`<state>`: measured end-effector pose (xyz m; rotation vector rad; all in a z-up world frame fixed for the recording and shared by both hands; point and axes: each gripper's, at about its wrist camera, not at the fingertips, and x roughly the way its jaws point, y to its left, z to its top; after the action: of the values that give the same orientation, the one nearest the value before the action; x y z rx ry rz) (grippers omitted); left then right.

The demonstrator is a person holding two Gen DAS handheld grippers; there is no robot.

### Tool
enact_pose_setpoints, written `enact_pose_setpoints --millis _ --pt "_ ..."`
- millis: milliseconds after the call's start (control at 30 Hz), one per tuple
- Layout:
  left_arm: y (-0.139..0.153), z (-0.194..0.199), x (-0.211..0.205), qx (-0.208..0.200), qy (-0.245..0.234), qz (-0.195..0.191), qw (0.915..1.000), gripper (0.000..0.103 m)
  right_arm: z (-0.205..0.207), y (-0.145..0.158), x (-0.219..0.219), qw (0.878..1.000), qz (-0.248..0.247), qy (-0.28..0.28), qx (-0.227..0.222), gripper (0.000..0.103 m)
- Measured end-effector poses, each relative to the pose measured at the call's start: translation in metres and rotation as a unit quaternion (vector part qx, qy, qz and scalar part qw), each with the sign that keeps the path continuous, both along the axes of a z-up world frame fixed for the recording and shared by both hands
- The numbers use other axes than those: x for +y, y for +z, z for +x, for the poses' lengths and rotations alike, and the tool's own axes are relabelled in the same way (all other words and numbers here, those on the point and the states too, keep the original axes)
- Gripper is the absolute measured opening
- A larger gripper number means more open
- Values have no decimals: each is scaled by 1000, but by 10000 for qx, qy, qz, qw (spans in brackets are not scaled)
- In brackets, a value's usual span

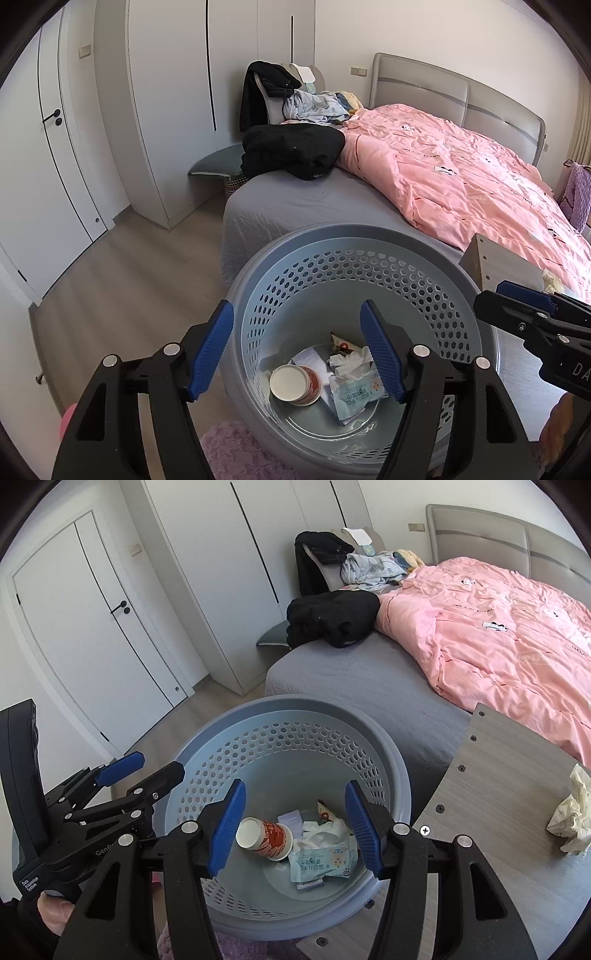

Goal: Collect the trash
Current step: 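Withdraw both grippers from the basket back over the table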

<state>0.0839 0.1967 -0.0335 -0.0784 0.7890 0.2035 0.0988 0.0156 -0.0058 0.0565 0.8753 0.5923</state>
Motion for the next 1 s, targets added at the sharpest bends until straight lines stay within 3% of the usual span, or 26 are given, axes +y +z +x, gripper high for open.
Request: enact_pose_setpoints --millis 433,733,1000 --pt "3 -3 -18 15 -173 31 9998 70 -14 -1 -32 9992 104 -383 26 62" --pt "6 -1 -56 19 -638 2 9980 71 -34 1 -92 9947 21 -1030 23 64" --pt "11 5 -114 17 -1303 -25 9915 72 -55 8 -161 9831 -32 -1831 -67 66"
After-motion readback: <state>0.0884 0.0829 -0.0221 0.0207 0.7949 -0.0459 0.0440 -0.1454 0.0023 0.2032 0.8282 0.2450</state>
